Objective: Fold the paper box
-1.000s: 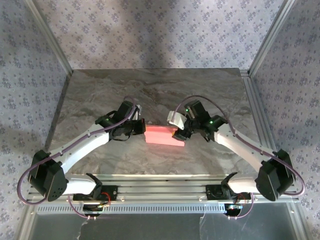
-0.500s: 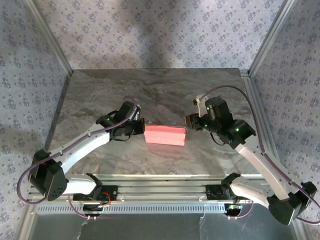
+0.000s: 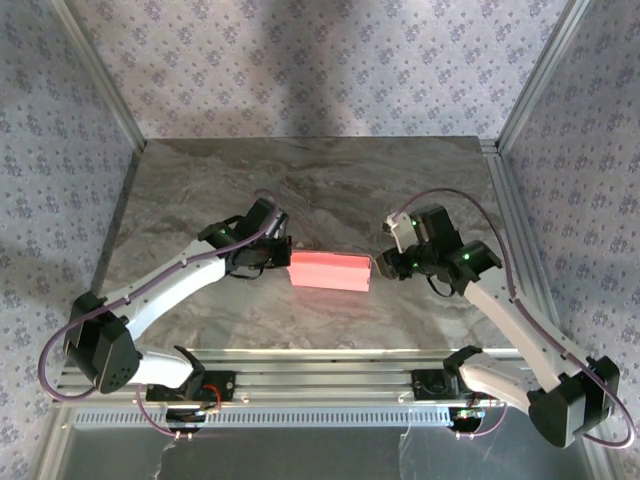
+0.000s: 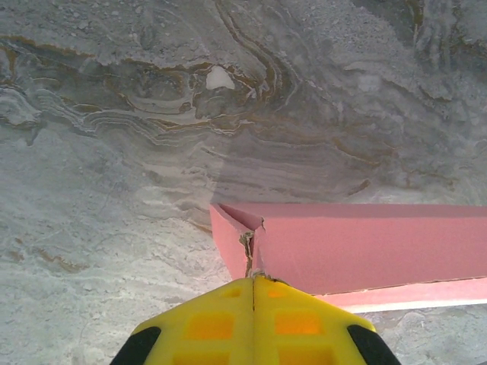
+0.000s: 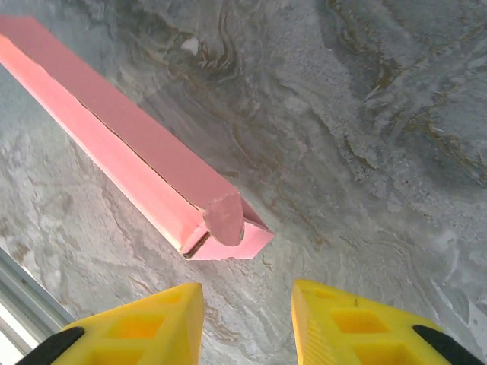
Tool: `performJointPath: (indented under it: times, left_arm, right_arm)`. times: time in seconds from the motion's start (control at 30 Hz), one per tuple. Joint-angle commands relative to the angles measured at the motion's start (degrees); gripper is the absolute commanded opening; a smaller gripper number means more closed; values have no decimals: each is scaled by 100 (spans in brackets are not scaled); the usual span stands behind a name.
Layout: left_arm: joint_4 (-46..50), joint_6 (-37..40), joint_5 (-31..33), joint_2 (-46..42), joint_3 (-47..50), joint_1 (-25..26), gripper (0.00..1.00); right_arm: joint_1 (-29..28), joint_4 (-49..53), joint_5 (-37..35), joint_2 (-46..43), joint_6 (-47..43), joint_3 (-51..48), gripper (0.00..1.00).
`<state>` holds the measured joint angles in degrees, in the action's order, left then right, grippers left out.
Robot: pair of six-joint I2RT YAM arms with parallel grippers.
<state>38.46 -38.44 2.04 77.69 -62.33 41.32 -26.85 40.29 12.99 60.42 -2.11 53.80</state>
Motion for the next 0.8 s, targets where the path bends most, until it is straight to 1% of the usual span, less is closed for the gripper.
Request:
performJointPath:
  times: [0.0, 0.1, 0.23, 0.37, 0.5, 0.77]
  left_arm:
    - [399, 76, 148, 127, -147, 55, 0]
    - [400, 71, 161, 180, -199, 78, 0]
    - [429, 77, 198, 269, -309, 101, 0]
    - [443, 87, 218, 338, -385, 119, 0]
    - [441, 92, 218, 368, -421, 130, 0]
    - [435, 112, 180, 400, -437, 135, 0]
  right_arm:
    - [126, -44, 528, 132, -885, -67, 39]
    - [214, -73, 668, 274, -1256, -31, 41]
    - [220, -31, 727, 479, -1536, 115, 41]
    - [197, -24, 823, 601, -1523, 166, 40]
    - [215, -89, 585, 681, -1451, 109, 38]
    - [217, -192, 656, 909, -1363, 252, 31]
